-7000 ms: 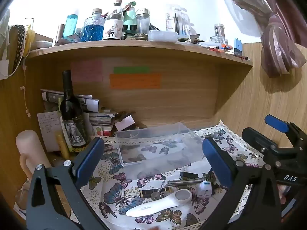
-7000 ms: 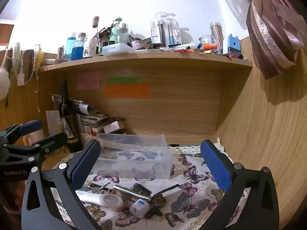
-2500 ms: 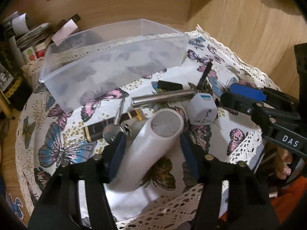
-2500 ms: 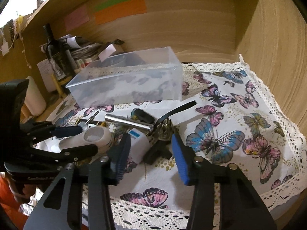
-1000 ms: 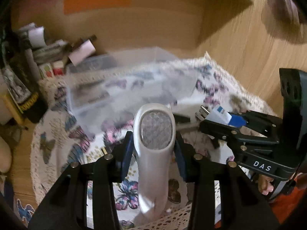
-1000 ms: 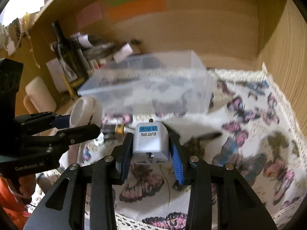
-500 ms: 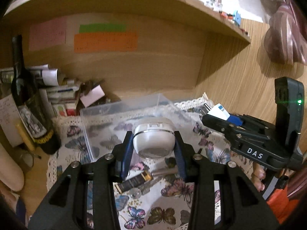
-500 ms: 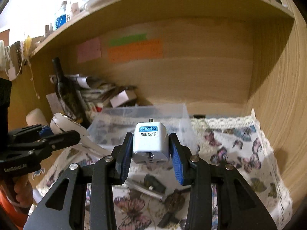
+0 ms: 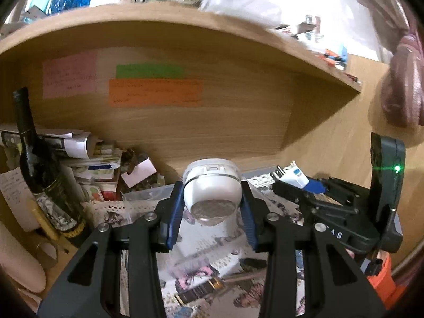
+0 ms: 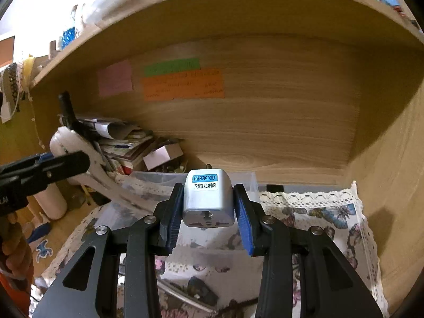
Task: Organize rigid objects
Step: 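Carry the adaptor with the right gripper while the left gripper carries the device into the clear box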
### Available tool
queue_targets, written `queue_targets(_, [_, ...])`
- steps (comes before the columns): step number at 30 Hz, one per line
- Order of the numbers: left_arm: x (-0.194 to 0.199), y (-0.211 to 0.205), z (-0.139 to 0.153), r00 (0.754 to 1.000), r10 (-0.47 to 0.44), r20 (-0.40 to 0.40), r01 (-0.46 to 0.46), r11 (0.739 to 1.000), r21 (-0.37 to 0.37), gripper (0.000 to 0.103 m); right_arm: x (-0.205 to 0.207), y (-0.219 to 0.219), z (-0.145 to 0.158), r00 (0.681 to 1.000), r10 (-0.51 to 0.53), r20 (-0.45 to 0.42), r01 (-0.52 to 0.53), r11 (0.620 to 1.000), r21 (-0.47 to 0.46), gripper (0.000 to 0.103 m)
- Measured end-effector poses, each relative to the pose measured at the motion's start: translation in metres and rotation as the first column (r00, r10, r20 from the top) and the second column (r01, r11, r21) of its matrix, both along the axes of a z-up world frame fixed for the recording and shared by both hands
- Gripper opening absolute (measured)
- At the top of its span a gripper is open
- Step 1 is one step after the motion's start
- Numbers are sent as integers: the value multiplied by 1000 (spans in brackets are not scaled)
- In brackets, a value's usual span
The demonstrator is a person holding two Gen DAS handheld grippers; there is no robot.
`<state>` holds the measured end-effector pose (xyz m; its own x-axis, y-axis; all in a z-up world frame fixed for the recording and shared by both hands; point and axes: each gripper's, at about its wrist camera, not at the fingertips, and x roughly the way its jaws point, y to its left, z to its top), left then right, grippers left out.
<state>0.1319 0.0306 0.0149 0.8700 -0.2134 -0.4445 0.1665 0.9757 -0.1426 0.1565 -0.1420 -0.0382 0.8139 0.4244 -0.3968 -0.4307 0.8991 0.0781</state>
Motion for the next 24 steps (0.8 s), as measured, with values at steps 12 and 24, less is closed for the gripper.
queue_targets(12, [60, 21, -68, 983, 37, -177, -37, 999, 8, 40, 61, 27, -52, 984, 15, -176, -33, 994, -103, 34])
queue_targets(24, [69, 24, -114, 951, 46, -305, -29, 998, 60, 39, 82, 43, -82, 961, 32, -273, -72, 988, -139, 34])
